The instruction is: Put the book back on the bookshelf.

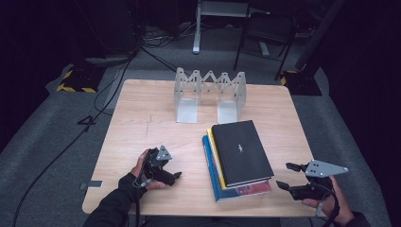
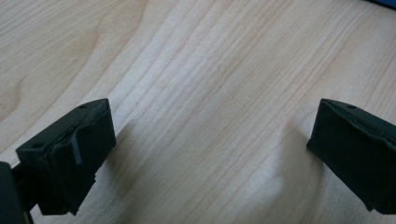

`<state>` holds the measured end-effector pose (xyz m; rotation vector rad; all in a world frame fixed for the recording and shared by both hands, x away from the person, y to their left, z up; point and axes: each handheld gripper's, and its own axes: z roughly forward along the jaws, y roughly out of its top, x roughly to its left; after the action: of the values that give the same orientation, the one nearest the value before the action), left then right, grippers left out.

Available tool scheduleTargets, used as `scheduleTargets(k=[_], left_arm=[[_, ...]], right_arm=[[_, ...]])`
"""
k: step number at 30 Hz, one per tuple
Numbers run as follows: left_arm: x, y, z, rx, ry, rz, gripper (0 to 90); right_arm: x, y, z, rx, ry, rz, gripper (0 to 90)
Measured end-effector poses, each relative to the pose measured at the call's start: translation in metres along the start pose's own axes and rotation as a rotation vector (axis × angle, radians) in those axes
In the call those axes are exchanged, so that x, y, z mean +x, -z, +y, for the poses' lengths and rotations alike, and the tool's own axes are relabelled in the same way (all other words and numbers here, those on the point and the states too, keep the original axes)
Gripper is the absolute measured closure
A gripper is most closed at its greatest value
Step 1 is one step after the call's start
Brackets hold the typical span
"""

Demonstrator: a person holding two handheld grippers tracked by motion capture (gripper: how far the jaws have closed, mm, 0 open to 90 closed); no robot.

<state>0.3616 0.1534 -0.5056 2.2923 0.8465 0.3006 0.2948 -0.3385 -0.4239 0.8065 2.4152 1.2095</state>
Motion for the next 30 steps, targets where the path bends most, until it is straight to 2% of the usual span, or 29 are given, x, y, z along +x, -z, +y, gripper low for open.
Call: scheduleTargets(k=[6,10,14,17,18,20,22,24,27,28,30], left_arm=[[-0.007,-0.004,0.004,-0.003,0.006,0.004,0.6],[-0.007,-0.004,0.005,0.000,0.002,0.000,0.6],[-0.007,-0.004,0.005,0.000,-0.010,-0.010,1.8],[-0.007,-0.004,0.007,0.005,-0.014,-0.008,3.1],[-0.008,-0.004,0.008,0.006,-0.014,-0.009,4.2],[-0.008,-0.004,0.009,0.007,-0.008,-0.010,7.5],[-0.008,-0.004,0.011,0.004,-0.010,-0.011,10.6],[-0.008,-0.005,0.013,0.001,-0.011,-0.009,16.5],[-0.009,-0.009,0.022,0.000,-0.031,-0.035,17.0],[-0.009,-0.009,0.022,0.000,-0.031,-0.035,17.2],[-0.013,-0.011,0.029,-0.016,-0.053,-0.033,18.3]], right_arm=[[0.011,-0.005,0.013,0.006,0.069,0.017,23.3],[0.013,-0.009,0.017,0.006,0.079,0.038,23.2],[0.016,-0.014,0.028,-0.017,0.081,0.061,23.6],[0.018,-0.016,0.037,-0.018,0.102,0.031,23.5],[0.018,-0.017,0.039,-0.023,0.095,0.044,23.6],[0.015,-0.024,0.043,0.004,0.089,0.026,23.4],[0.013,-0.028,0.043,0.009,0.083,0.033,23.4],[0.009,-0.036,0.044,0.019,0.055,0.062,20.2],[-0.003,-0.043,0.042,0.023,-0.016,0.118,14.6],[-0.003,-0.043,0.042,0.023,-0.016,0.118,14.6],[-0.007,-0.050,0.045,0.032,-0.039,0.161,13.5]])
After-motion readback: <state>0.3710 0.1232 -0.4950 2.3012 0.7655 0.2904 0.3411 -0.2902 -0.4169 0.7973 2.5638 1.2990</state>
